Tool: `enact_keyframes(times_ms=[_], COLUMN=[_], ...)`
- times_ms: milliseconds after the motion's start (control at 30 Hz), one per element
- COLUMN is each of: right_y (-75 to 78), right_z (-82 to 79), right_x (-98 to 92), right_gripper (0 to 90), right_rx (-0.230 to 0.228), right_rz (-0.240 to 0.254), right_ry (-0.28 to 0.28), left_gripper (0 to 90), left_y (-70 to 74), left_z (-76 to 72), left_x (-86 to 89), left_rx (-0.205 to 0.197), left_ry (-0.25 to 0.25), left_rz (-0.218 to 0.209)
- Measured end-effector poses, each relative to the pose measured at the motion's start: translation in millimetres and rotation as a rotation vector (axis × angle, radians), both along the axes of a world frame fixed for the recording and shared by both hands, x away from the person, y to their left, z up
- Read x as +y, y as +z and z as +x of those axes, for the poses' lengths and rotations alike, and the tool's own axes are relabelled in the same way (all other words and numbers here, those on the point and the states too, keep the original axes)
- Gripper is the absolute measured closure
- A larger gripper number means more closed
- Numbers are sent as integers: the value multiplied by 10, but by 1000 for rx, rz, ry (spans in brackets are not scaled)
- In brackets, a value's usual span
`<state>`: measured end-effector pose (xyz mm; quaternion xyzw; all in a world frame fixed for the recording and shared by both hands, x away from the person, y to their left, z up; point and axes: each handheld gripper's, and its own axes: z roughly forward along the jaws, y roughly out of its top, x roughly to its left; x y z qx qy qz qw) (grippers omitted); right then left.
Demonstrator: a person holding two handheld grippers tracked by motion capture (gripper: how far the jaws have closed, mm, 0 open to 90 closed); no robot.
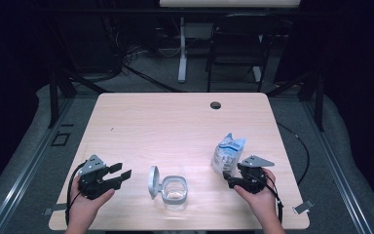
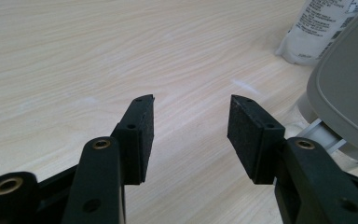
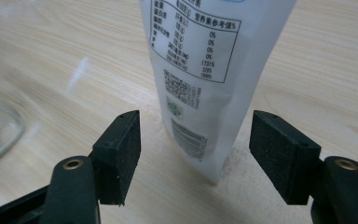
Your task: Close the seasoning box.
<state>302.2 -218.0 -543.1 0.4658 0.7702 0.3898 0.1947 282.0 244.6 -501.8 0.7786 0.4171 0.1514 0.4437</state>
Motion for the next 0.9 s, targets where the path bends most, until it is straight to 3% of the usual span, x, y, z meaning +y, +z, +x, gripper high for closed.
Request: enact_keyframes(times_ms=[300,367,500,667,900], right_y=[-129,-147,-170,-185,-249], right_z=[155,181,239,269,306], right_x=[73,71,57,98,163], right_gripper=[349,361,361,348,322], right_rx=[-30,-46,-35,-53,-86], right_rz=[-43,-42,6,-18,-8], right_ry=[51,48,53,50,27], left_gripper=[513,514,513,514,514], left_y=[-17,-25,-31,-38,-33], left_z=[-16,-13,-18,-28,-33], left_x=[17,33,77,103,121], left_rx=[8,11,15,20,16], left_ry=[16,24,39,45,49], left_rz=[4,7,4,7,2])
